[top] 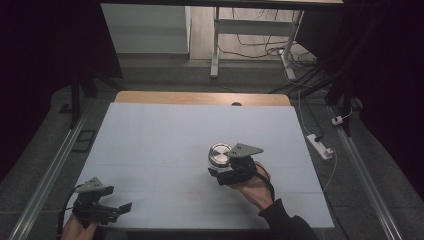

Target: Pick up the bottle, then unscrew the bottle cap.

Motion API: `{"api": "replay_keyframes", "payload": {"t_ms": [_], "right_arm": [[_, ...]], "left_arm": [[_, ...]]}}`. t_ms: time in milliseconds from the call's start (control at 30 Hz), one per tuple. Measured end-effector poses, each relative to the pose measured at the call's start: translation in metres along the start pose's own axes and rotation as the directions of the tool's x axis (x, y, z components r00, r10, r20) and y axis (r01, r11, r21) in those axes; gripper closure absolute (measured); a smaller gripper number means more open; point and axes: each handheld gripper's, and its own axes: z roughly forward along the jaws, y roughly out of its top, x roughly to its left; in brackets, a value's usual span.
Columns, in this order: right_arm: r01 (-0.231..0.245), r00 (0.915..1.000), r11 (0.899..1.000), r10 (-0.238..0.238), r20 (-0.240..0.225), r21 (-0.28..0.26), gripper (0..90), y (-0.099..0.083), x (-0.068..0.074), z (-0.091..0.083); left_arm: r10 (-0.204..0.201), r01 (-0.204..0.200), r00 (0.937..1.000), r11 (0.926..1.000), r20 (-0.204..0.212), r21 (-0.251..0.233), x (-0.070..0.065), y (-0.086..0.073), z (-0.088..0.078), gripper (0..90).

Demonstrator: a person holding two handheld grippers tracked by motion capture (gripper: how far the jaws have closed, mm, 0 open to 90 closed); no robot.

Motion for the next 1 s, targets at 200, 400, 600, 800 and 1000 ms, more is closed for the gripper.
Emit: {"api": "replay_keyframes", "payload": {"t_ms": [200,400,600,800,1000], "right_arm": [[0.006,0.9997,1.0,-0.006,-0.023,-0.011,15.3,-0.002,0.011,-0.005],[0.032,0.9977,0.999,-0.032,-0.06,-0.01,15.3,-0.003,0.024,-0.007],[0.071,0.9938,0.997,-0.07,-0.087,0.005,15.3,-0.006,0.035,-0.006],[0.073,0.9937,0.997,-0.071,-0.087,0.012,15.3,-0.007,0.035,-0.005],[0.075,0.9936,0.997,-0.073,-0.086,0.016,15.3,-0.007,0.034,-0.004]], "left_arm": [[0.001,-0.001,1.0,1.0,0.002,0.002,0.0,0.0,0.0,0.4],[0.0,0.0,1.0,1.0,0.002,0.002,0.0,0.0,0.0,0.4],[0.0,-0.001,1.0,1.0,0.006,0.002,0.0,0.0,0.0,0.6],[0.003,-0.003,0.9999,1.0,0.014,-0.003,0.0,0.0,-0.001,0.1],[0.023,-0.022,0.9985,0.9994,0.049,-0.025,-0.002,0.003,-0.001,0.0]]}}
